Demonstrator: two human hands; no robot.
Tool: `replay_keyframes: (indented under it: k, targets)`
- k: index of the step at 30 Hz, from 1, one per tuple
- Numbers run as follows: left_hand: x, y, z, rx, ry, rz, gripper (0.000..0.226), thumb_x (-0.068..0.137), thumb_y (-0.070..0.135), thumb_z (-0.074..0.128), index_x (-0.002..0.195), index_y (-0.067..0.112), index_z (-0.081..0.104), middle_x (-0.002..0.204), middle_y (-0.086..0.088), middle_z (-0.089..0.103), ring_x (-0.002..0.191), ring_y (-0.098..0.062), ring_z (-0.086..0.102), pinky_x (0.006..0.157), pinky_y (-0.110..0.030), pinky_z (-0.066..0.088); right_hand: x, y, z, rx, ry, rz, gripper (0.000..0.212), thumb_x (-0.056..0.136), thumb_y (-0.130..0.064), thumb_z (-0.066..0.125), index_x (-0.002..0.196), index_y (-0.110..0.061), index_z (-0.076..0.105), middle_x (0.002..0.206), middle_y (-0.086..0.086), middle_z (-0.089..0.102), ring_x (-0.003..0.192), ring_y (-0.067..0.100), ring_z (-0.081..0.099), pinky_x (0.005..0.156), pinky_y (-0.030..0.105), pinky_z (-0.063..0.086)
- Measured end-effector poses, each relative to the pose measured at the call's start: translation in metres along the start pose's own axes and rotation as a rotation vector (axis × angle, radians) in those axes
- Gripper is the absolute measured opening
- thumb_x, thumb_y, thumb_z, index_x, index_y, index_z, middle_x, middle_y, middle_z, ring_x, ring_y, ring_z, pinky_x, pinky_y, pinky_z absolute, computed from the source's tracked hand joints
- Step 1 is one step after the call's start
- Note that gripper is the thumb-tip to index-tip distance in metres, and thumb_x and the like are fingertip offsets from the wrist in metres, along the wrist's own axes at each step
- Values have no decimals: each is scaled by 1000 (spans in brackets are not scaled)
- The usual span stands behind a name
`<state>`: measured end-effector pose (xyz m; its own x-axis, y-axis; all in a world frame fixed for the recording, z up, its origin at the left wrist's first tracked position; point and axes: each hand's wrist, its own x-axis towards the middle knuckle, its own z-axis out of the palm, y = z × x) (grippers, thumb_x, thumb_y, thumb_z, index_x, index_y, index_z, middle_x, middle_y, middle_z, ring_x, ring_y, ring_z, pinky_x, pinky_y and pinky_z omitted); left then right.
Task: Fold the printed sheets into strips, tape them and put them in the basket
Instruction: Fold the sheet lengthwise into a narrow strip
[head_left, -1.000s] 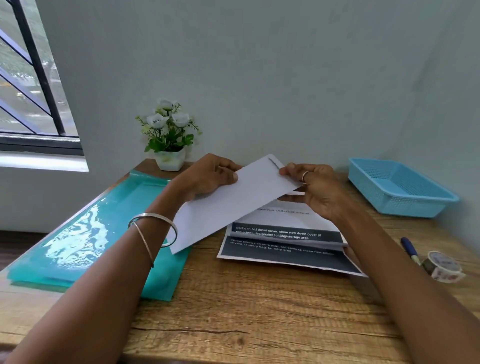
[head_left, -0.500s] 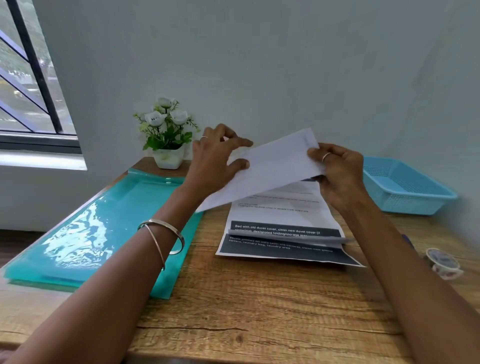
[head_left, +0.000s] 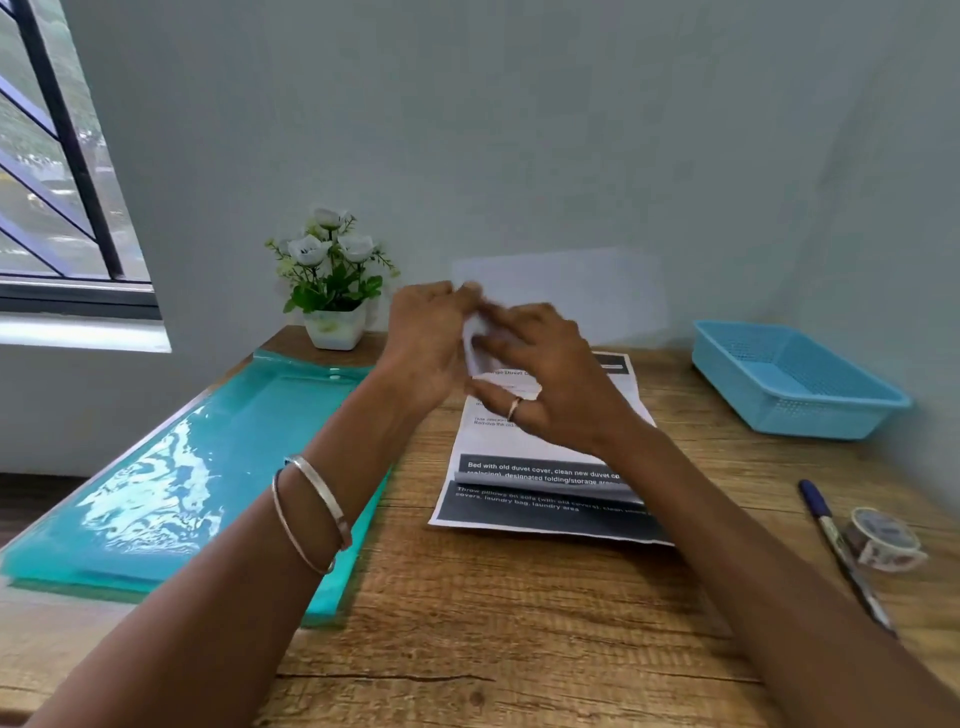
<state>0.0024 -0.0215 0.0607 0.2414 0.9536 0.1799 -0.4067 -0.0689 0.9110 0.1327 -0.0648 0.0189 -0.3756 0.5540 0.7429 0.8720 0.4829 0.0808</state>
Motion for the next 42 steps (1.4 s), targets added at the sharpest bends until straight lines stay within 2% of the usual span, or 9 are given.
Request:
replay_keyframes:
  k: [6, 12, 15, 19, 22, 26, 30, 38, 42]
  targets:
    - [20, 0, -31, -60, 32, -228, 10, 95, 7, 51, 95, 5, 61, 97, -12, 69, 91, -26, 68, 76, -41, 58, -7, 34, -28, 188, 433, 698, 26, 81, -36, 71, 101, -20, 70, 109, 1, 66, 106, 26, 59, 90, 40, 46]
    - [32, -6, -56, 122, 51, -452, 19, 95, 6, 50, 114, 3, 51, 99, -15, 64, 89, -25, 64, 77, -40, 57, -40, 76, -56, 771, 20, 1485, 64, 76, -23, 78, 131, -10, 48, 120, 9, 58, 102, 24, 56, 85, 42, 51]
    - [35, -15, -63, 388, 56, -529, 28, 94, 4, 52, 121, -1, 48, 108, -17, 62, 96, -28, 61, 81, -41, 54, -49, 79, -47, 867, -145, 1484, 52, 69, 7, 75, 118, -1, 59, 101, 16, 67, 86, 26, 64, 67, 39, 54]
    - [40, -24, -68, 946, 94, -407, 26, 85, 3, 64, 109, -3, 55, 107, -19, 61, 95, -30, 59, 70, -35, 51, -51, 83, -27, 478, -384, 1348, 72, 29, -27, 94, 97, -19, 70, 106, 14, 68, 90, 29, 67, 84, 41, 56]
    - [47, -30, -76, 1209, 76, -333, 35, 75, 7, 76, 104, -1, 59, 104, -17, 63, 91, -29, 61, 75, -37, 55, -50, 73, -30, 239, -529, 1207, 61, 56, -29, 90, 110, -18, 65, 107, 4, 56, 93, 20, 55, 77, 28, 46]
    - [41, -30, -75, 1429, 26, -305, 31, 74, 20, 80, 83, 5, 54, 78, -9, 63, 58, -18, 61, 44, -24, 46, -52, 69, -31, 109, -566, 1099, 51, 67, -36, 84, 109, -15, 64, 107, 3, 53, 91, 16, 51, 70, 26, 40]
    - [38, -33, -71, 1616, 36, -157, 34, 74, 23, 80, 93, 8, 56, 80, -7, 61, 67, -19, 59, 61, -29, 47, -53, 67, -30, 84, -591, 1076, 41, 71, -36, 81, 102, -13, 67, 104, 4, 60, 82, 14, 53, 64, 24, 40]
    - [31, -44, -40, 1618, 93, 268, 13, 86, 18, 60, 96, 9, 62, 94, -14, 64, 84, -33, 62, 69, -40, 52, -61, 59, -50, 180, -424, 1056, 24, 76, -26, 78, 92, -10, 70, 90, 8, 70, 77, 20, 64, 75, 37, 55]
    - [4, -32, 8, 1239, -245, 359, 12, 83, 25, 68, 88, 15, 71, 82, -4, 66, 71, -17, 58, 66, -26, 45, -63, 54, -93, 393, 2, 1071, 12, 81, -3, 70, 74, -13, 70, 71, 4, 71, 58, 14, 59, 51, 27, 48]
